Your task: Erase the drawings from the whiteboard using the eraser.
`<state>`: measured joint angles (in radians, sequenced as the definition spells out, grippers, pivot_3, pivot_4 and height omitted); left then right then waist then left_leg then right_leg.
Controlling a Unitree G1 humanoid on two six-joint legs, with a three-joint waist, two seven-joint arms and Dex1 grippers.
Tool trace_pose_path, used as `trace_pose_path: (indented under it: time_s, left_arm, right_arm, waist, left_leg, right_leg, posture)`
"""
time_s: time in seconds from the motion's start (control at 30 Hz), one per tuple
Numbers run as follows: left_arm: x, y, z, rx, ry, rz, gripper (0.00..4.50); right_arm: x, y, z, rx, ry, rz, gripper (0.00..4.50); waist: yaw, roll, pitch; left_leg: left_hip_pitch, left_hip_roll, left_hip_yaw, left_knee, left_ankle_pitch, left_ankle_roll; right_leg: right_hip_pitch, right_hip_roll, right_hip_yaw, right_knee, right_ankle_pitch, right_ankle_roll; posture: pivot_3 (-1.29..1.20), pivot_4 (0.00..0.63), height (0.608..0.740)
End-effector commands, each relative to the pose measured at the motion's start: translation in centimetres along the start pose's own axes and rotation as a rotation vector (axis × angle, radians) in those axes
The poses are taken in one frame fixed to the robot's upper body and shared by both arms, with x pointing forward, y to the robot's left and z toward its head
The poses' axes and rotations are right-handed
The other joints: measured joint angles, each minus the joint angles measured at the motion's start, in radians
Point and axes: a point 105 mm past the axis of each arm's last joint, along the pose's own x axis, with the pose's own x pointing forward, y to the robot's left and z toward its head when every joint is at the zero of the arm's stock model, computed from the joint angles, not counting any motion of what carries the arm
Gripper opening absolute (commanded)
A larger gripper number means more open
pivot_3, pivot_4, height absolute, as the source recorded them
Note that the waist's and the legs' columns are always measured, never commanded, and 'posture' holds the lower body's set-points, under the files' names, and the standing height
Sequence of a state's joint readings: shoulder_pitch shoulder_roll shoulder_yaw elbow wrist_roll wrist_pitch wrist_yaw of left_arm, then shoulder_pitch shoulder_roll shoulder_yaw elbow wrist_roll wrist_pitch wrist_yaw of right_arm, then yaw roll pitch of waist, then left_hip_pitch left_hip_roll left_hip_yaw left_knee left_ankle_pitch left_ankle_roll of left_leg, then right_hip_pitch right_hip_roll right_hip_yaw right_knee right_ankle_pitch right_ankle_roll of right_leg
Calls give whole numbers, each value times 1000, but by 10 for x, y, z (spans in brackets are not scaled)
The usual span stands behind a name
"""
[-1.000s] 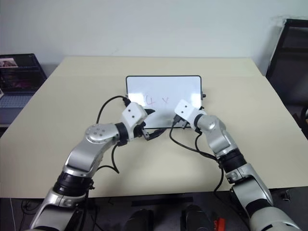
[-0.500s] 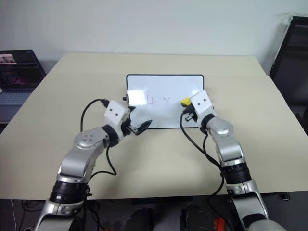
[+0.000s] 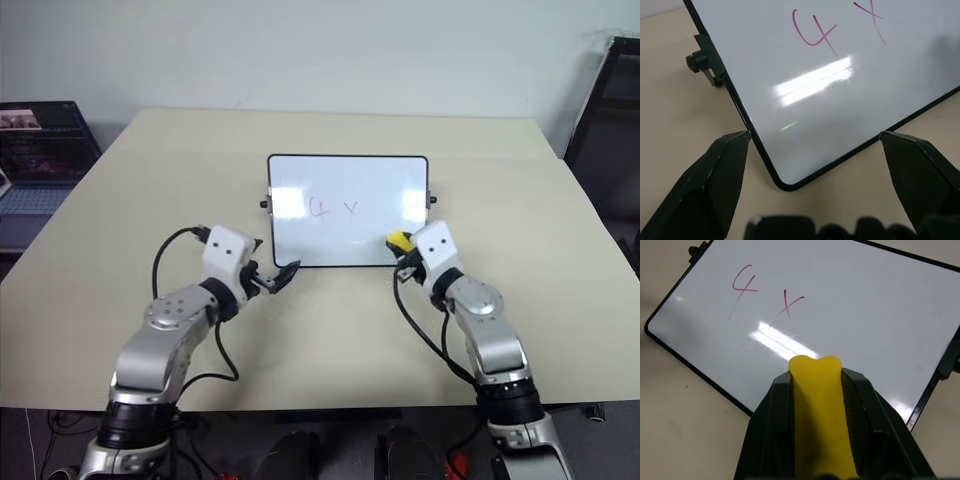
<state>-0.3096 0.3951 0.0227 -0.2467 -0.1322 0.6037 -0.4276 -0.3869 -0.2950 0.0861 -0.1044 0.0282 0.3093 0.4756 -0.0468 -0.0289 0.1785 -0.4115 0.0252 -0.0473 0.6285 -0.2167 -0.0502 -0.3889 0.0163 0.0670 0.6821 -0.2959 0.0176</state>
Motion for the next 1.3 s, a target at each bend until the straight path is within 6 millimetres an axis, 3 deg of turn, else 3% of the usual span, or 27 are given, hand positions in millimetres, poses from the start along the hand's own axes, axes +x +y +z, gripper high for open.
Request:
trace_pose_path:
  time_s: [0.03,0.37,0.57,0.7,0.83,0.93,1.3]
  left_arm:
    - [3,-2,29,43,-80,-3,4500]
    - [13,-1,40,94,-44,-51,4500]
    - [14,-4,42,112,-37,-83,4500]
    - [11,-10,42,130,-36,-100,4500]
    - [11,-14,43,129,-37,-110,4500]
    - [11,-13,43,126,-37,-109,4500]
    - [11,-16,37,122,-35,-118,4500]
  right_arm:
    - [14,2,30,-80,-86,31,985]
    - [72,12,60,-251,-98,95,985]
    - [100,4,65,-317,-42,69,985]
    - [107,7,53,-344,10,83,985]
    - [101,20,26,-354,117,184,985]
    - [95,26,17,-360,172,245,985]
    - [108,-10,50,-418,77,40,985]
  waist:
    - [-1,0,0]
    - [-2,0,0]
    - [-2,0,0]
    - [-2,0,0]
    - [-2,0,0]
    - [-2,0,0]
    - [-5,0,0]
  left_leg:
    - [0,0,0,0,0,0]
    - [0,0,1,0,0,0]
    - [0,0,0,0,0,0]
    - [0,0,-1,0,0,0]
    - [0,0,-1,0,0,0]
    - [1,0,-2,0,0,0]
    - [4,-1,-1,2,0,0]
  right_leg:
    - [0,0,0,0,0,0]
    - [0,0,-1,0,0,0]
    - [0,-1,-1,0,0,0]
    - [0,-1,-1,0,0,0]
    - [0,-1,0,0,0,0]
    - [1,-1,-1,1,0,0]
    - [1,-1,-1,9,0,0]
  posture:
    - [0,150,740]
    - [0,150,740]
    - [0,150,740]
    - [0,150,740]
    - [0,150,740]
    - [0,150,740]
    - [0,150,740]
